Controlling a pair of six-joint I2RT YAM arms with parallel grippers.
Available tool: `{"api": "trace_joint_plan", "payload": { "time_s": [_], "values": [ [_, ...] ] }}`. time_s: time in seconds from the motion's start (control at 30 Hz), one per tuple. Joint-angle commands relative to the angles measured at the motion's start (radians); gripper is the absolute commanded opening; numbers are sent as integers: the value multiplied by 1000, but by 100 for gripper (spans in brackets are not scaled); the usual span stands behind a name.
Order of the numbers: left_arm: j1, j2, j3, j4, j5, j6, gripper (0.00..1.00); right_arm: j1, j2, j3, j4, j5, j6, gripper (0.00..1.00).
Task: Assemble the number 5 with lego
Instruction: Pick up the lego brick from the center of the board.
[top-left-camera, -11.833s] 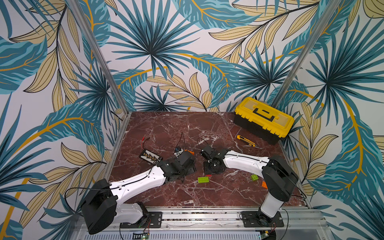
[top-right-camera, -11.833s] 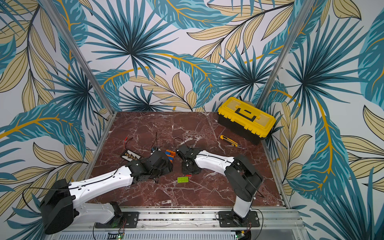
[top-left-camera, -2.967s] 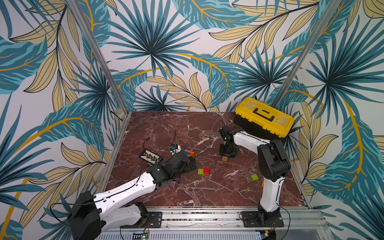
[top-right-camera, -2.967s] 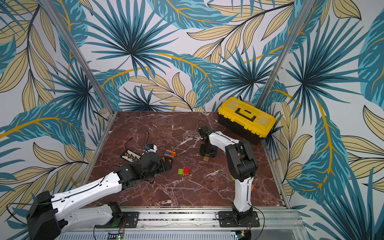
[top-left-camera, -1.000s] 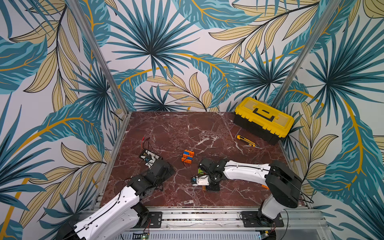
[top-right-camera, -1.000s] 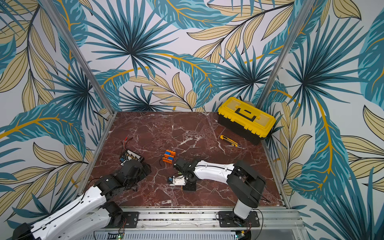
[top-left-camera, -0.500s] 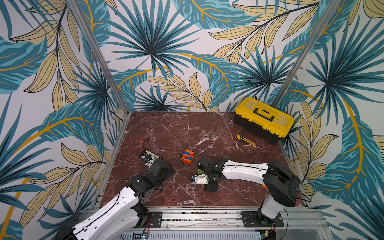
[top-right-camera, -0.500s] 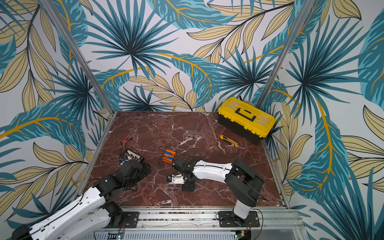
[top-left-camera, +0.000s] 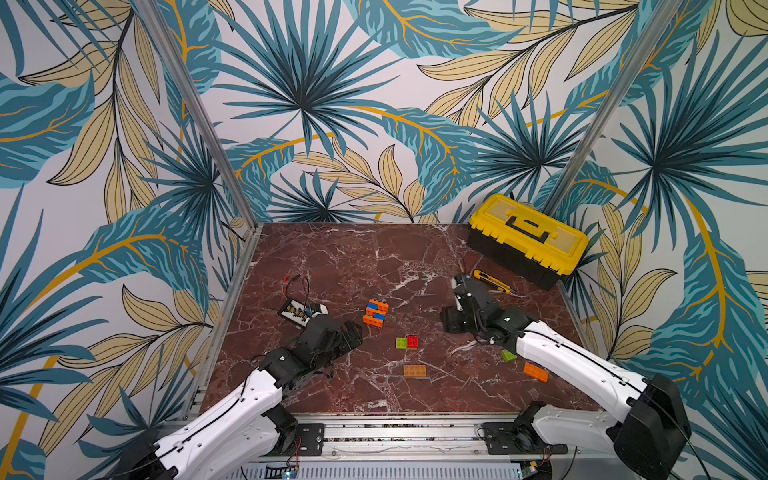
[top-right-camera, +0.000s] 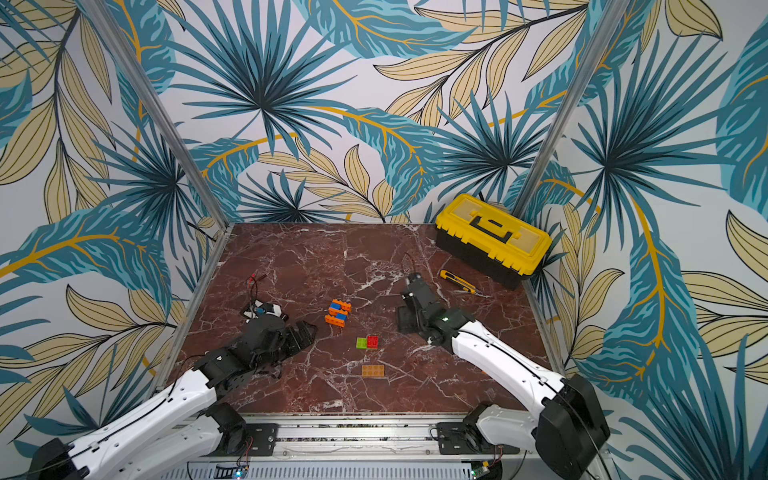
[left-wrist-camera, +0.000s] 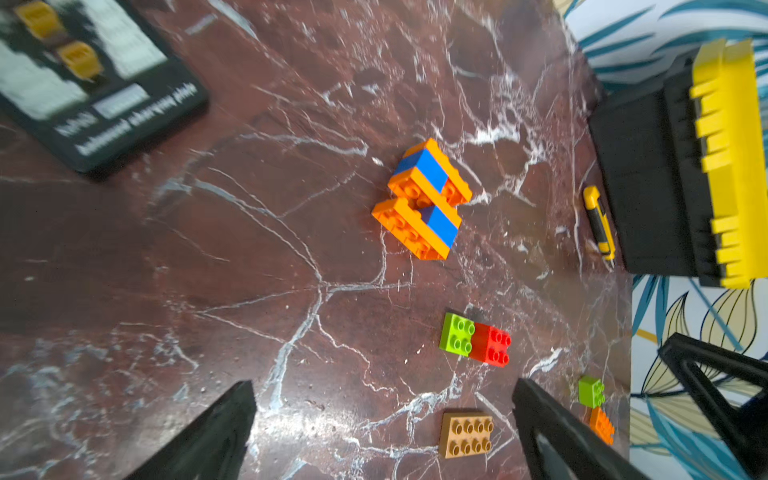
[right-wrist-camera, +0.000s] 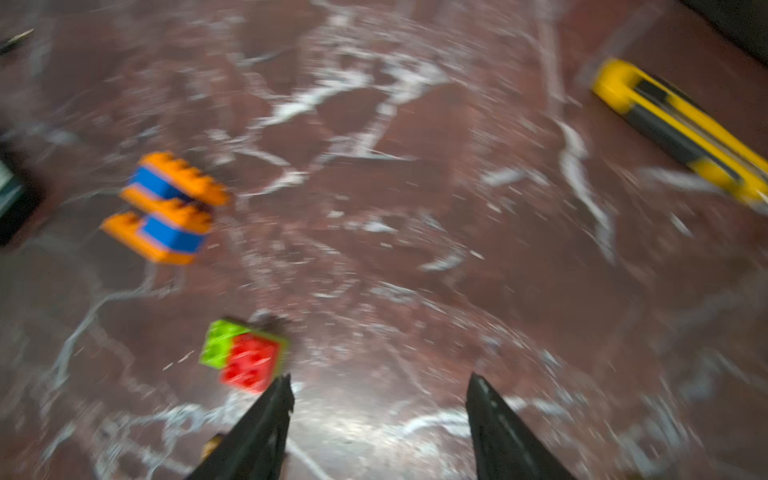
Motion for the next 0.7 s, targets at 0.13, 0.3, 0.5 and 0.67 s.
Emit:
{"api": "trace_joint_plan", "payload": {
  "time_s": [0.13, 0.3, 0.5, 0.67],
  "values": [
    [-144, 208, 170, 119, 59, 120, 100, -295, -88, -121, -235, -76, 201, 72],
    [-227, 360, 282, 133, 95, 172, 100, -454, -96, -174, -192, -130, 166, 74],
    [-254, 434, 328, 172, 126, 195, 100, -505, -27, -200, -139, -226, 134, 75],
    [-254, 443, 326, 172, 127, 192, 100, -505, -8, -235, -115, -283, 142, 73]
  ]
}}
